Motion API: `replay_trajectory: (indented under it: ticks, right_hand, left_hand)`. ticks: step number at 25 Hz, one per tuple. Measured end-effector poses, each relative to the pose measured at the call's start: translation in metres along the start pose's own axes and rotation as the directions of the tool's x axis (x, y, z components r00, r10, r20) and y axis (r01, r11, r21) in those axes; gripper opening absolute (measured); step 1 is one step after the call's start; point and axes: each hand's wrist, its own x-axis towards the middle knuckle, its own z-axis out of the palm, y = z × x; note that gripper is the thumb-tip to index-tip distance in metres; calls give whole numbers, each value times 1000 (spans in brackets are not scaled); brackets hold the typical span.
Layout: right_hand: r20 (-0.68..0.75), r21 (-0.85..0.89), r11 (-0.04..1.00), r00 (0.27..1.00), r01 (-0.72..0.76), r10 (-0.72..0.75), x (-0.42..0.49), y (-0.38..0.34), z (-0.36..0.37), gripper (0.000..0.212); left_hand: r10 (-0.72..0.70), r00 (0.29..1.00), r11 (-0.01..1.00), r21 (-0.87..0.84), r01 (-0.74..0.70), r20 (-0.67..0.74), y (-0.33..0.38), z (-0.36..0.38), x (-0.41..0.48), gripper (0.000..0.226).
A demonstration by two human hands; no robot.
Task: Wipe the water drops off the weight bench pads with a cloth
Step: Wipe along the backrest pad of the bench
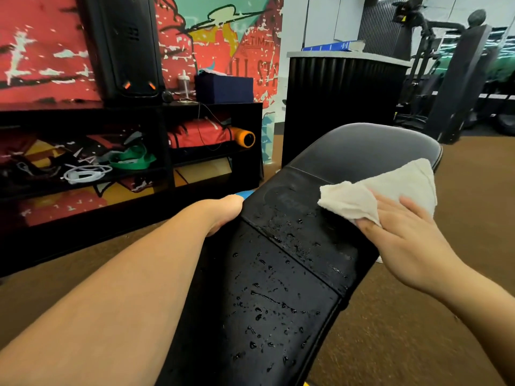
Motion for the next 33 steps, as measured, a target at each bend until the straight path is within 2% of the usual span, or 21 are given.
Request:
replay_trajectory:
  ticks: [2, 3, 7, 11, 13, 15, 16, 18, 19, 21, 23, 24, 26, 27, 29, 31, 32, 33]
  right_hand:
    - [-126, 25, 999, 991, -37, 40, -1, 6, 7, 57]
    - [-169, 36, 999, 985, -9, 15, -6, 6, 16, 59]
    - [-179, 86, 980, 970, 181, -164, -21, 22, 26, 55]
    - [-300, 146, 973, 945, 178, -128, -17, 21, 29, 55]
    - [-322, 138, 964, 931, 226, -172, -26, 11, 48, 57]
    - [-264, 13, 944, 912, 330, -315, -33, 24, 47, 61]
    - [-229, -26, 940, 914, 339, -336, -29, 37, 39, 64]
    - [-221, 31, 973, 951, 229, -216, -18, 51, 23, 64]
    - [-221, 62, 981, 961, 185, -167, -17, 48, 21, 63]
    - [-213, 23, 968, 947, 252, -241, -24, 36, 31, 59]
    - [-157, -68, 913, 899, 403, -409, -33, 40, 37, 56]
    - [-125, -77, 908, 899, 413, -420, -32, 45, 32, 57]
    - [-103, -45, 953, 947, 301, -304, -28, 47, 19, 62]
    - [-91, -47, 964, 960, 261, -264, -29, 41, 16, 64]
    - [-51, -89, 951, 952, 297, -302, -36, 23, 21, 68]
    - [130, -19, 926, 920, 376, -371, -41, 18, 7, 72]
    - [223, 96, 927, 900, 363, -376, -38, 24, -9, 67]
    - [280, 234, 928, 893, 291, -351, -31, 30, -26, 60]
  left_hand:
    - [-16, 1000, 1000, 2, 16, -16, 1, 0, 0, 38]
    - [-25, 999, 1000, 7, 25, -22, 1, 0, 0, 39]
    - [-54, 998, 997, 58, 57, -41, 4, 1, -6, 39]
    - [43, 991, 995, 98, -31, -124, 2, 10, -14, 31]
    - [120, 974, 983, 157, -90, -192, -1, 10, -18, 31]
    - [202, 944, 942, 315, -115, -260, -4, 6, -21, 30]
    - [264, 921, 904, 405, -133, -286, -4, 3, -26, 25]
    - [408, 841, 837, 513, -189, -355, 2, 0, -40, 19]
    - [462, 786, 841, 485, -240, -411, 5, 4, -54, 18]
    - [529, 701, 846, 363, -391, -479, 8, 27, -98, 17]
    - [621, 672, 782, 378, -496, -403, 1, 63, -146, 17]
    - [671, 665, 733, 429, -528, -329, -7, 81, -166, 15]
    - [743, 638, 625, 552, -553, -202, -23, 109, -190, 8]
    - [770, 608, 594, 567, -571, -194, -27, 118, -193, 7]
    - [805, 531, 585, 507, -633, -266, -22, 126, -194, 12]
    - [832, 452, 554, 473, -685, -321, -3, 135, -194, 16]
    - [831, 451, 555, 467, -688, -325, 6, 140, -194, 19]
    - [805, 502, 592, 451, -667, -315, 16, 147, -193, 23]
